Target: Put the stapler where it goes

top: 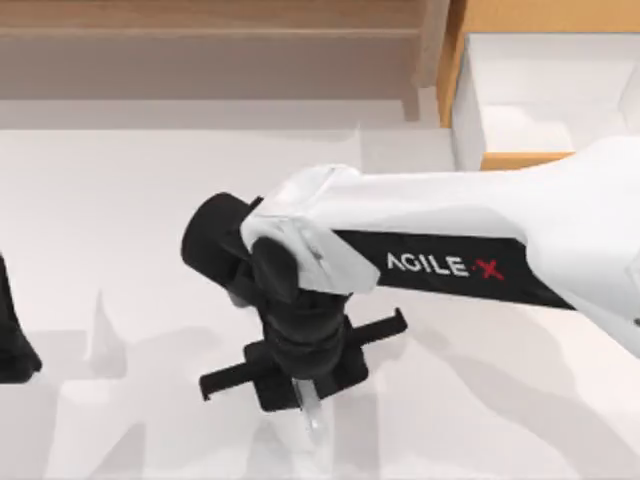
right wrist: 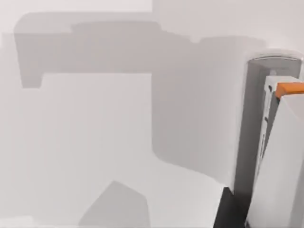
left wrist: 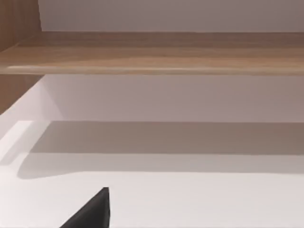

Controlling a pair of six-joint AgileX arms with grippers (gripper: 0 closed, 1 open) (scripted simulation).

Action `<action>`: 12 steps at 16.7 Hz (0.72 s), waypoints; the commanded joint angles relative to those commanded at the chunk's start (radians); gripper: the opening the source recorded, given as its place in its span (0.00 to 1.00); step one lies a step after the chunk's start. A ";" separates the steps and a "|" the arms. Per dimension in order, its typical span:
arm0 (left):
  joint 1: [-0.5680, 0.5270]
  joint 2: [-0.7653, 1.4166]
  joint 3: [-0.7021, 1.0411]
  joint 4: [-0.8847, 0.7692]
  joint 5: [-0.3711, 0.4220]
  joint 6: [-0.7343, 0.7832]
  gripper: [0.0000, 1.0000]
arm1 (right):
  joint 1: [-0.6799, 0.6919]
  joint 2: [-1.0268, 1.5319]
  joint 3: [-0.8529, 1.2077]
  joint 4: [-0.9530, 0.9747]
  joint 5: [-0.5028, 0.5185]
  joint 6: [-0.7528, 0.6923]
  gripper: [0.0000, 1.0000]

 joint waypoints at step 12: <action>0.000 0.000 0.000 0.000 0.000 0.000 1.00 | -0.041 -0.066 0.108 -0.096 0.061 0.001 0.00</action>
